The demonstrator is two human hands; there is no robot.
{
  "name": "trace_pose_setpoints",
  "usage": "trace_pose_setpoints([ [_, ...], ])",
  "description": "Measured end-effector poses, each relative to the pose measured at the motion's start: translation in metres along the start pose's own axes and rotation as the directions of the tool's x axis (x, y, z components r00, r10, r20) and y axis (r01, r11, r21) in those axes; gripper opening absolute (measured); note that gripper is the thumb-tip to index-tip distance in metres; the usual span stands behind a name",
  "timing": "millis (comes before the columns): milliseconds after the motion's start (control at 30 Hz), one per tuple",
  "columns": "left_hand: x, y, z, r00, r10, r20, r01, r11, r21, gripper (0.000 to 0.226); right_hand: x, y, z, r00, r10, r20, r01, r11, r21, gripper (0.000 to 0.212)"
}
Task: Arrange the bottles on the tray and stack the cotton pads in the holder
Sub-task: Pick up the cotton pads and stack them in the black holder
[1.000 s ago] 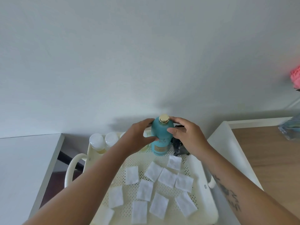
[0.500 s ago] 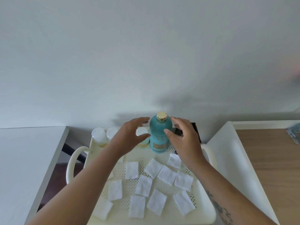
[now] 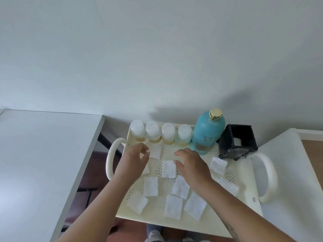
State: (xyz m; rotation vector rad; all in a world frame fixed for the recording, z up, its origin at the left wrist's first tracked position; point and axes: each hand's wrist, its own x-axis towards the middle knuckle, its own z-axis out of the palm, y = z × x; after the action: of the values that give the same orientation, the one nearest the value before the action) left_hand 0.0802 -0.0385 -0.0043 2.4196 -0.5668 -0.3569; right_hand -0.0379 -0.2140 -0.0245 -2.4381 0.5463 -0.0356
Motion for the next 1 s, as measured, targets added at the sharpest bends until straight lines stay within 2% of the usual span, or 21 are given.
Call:
trace_pose_setpoints([
  [133, 0.002, -0.016, 0.008, 0.994, -0.067, 0.081, 0.055, 0.987, 0.148, 0.022, 0.013, 0.004, 0.022, 0.998, 0.012, 0.069, -0.001, 0.987, -0.161, 0.032],
  [300, 0.012, -0.024, 0.01, 0.952, -0.181, 0.248, 0.071, 0.916, 0.395, 0.025, 0.02, 0.002, 0.038, 0.992, 0.033, 0.12, 0.002, 0.961, -0.277, 0.026],
  [400, 0.014, -0.024, 0.013, 0.934, -0.197, 0.299, 0.028, 0.873, 0.486, 0.02, 0.021, 0.002, 0.042, 0.989, 0.066, 0.129, -0.024, 0.953, -0.302, 0.026],
  [500, 0.015, -0.025, 0.014, 0.928, -0.207, 0.311, 0.024, 0.864, 0.502, 0.016, 0.022, 0.001, 0.045, 0.983, 0.115, 0.14, -0.072, 0.957, -0.279, 0.024],
  [700, 0.027, -0.023, 0.016, 0.905, -0.218, 0.365, 0.024, 0.884, 0.467, 0.018, 0.018, -0.003, 0.048, 0.961, 0.245, 0.13, -0.236, 0.968, -0.079, 0.009],
  [767, 0.03, -0.023, 0.016, 0.891, -0.228, 0.392, 0.026, 0.889, 0.458, 0.019, 0.014, -0.004, 0.045, 0.946, 0.297, 0.129, -0.308, 0.949, 0.072, 0.005],
  [867, 0.03, -0.023, 0.014, 0.882, -0.223, 0.415, 0.046, 0.917, 0.395, 0.012, 0.004, -0.009, 0.038, 0.912, 0.373, 0.17, -0.408, 0.866, 0.289, 0.006],
  [1000, 0.025, -0.027, 0.007, 0.918, -0.121, 0.377, 0.025, 0.968, 0.25, 0.011, -0.01, -0.016, 0.023, 0.918, 0.383, 0.105, -0.39, 0.816, 0.427, 0.005],
])
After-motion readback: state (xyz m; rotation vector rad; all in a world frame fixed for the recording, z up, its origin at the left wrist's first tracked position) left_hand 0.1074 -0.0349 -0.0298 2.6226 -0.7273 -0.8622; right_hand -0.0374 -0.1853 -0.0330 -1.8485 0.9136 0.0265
